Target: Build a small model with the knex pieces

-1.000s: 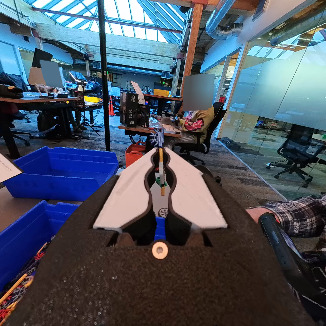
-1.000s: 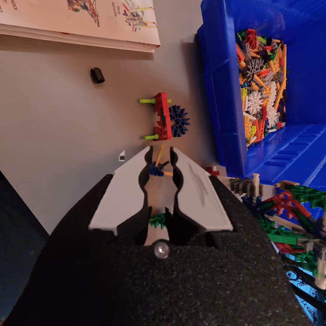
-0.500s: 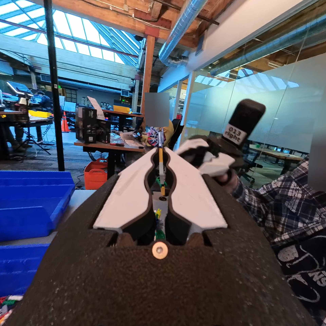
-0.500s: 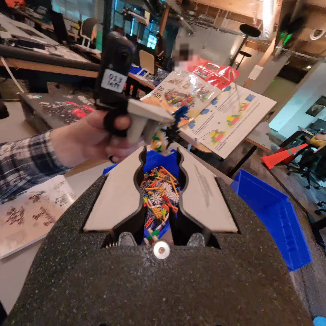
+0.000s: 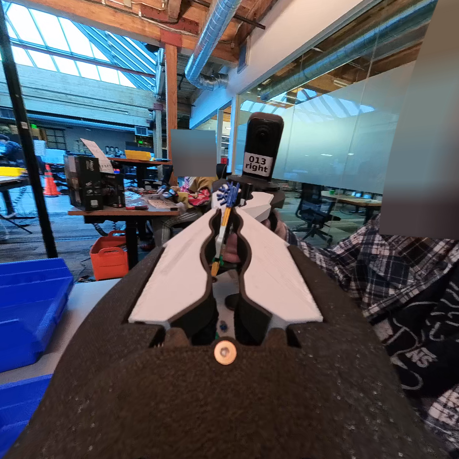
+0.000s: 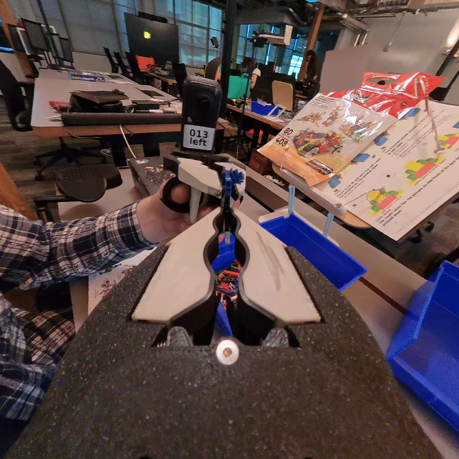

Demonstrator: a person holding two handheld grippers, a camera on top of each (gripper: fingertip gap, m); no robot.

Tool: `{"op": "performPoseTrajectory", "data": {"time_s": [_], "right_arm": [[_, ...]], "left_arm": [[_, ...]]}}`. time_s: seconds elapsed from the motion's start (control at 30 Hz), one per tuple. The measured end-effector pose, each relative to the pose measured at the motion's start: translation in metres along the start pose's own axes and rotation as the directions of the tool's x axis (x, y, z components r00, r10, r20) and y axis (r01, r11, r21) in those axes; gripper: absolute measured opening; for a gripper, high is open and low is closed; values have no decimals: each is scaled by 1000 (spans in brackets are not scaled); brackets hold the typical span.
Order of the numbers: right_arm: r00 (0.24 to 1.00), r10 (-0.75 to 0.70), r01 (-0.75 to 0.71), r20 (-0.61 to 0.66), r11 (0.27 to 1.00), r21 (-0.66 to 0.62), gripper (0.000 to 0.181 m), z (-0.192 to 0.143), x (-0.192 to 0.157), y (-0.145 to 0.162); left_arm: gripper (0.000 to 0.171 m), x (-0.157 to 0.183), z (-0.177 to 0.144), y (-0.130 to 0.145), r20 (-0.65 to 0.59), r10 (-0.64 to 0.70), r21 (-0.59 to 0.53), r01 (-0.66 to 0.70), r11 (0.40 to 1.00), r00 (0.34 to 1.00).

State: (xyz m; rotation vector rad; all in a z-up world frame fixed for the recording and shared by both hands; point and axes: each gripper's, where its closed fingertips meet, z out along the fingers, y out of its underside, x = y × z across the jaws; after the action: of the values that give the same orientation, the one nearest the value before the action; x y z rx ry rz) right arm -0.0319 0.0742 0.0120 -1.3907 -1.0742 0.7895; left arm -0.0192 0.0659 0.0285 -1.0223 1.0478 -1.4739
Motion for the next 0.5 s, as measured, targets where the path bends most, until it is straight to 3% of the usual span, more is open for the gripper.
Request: {"op": "performPoseTrajectory", "data": {"time_s": [0.13,0.23,0.37,0.5], "right_arm": [[999,18,-16,-37,998,54,2,-7,8,-7],[998,52,-50,-19,994,93,2,-12,10,-13],[998,56,-58,29,996,69,2,-10,6,-10],[999,9,-7,-39,999,48,2,-6,15,-8]], "left_arm": [[14,-6,-5,-1,49,34,-21,-33,999,998],[11,-9,-8,2,69,60,-58,-56,997,996],[4,-7,-3,7,73,97,-91,-90,992,993],[3,-17,-4,9,140,133,-119,-117,986,981]]}}
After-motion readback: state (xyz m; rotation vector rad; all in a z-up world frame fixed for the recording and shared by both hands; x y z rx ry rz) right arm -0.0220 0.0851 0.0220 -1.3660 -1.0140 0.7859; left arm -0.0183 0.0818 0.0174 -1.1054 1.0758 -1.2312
